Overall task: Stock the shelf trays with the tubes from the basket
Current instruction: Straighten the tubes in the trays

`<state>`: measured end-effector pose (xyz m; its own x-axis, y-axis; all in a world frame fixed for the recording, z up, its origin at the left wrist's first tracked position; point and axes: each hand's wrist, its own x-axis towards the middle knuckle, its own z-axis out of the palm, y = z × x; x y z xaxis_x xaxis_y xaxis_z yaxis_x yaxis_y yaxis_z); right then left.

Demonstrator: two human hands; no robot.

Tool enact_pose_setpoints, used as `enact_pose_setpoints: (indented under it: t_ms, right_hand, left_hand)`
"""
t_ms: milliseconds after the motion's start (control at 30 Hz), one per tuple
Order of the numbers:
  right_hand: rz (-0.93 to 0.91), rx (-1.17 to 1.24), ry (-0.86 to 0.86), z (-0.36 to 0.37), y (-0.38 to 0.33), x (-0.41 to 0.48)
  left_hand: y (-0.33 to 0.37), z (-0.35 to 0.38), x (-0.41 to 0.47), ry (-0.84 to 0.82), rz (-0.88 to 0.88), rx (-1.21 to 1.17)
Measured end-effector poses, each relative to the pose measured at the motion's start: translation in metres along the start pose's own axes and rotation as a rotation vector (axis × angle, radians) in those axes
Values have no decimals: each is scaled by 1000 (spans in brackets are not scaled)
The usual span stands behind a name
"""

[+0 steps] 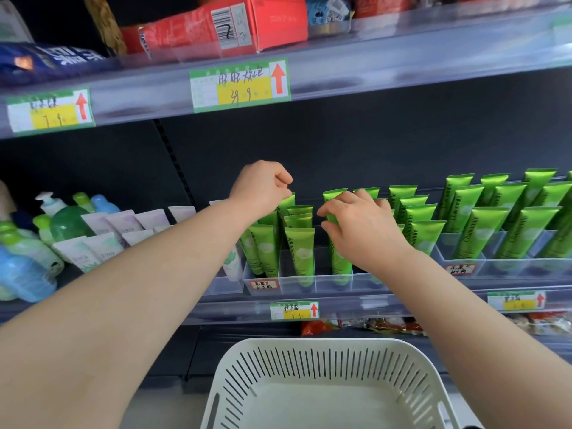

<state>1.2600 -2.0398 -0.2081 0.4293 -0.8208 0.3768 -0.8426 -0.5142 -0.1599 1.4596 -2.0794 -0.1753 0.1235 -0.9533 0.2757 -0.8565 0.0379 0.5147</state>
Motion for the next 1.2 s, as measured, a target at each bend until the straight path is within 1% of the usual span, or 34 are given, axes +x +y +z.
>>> enact_pose_setpoints:
  t_ms: [133, 300, 500, 767, 867, 1000, 1200]
  right_hand:
    - [-3, -4, 1, 3, 1, 0]
    - [-6, 4, 15, 6, 6, -1]
    - [-7, 3, 22, 6, 10, -2]
    - [-8, 7, 14, 3, 11, -3]
    - [-13, 9, 11, 0, 6, -3]
    - [-35, 8, 31, -3, -5, 1]
    - [-103, 38, 29, 1, -38, 12]
  left_hand:
    - [2, 2, 4, -20, 16, 268]
    - [4, 13, 5, -33, -1, 314]
    - [15, 21, 11, 17, 42, 250]
    - [12, 28, 10, -39, 54, 209]
    - [9, 23, 9, -49, 54, 140]
    - [4, 7, 8, -13, 43, 45]
    - [-21, -21, -4, 16, 21, 9]
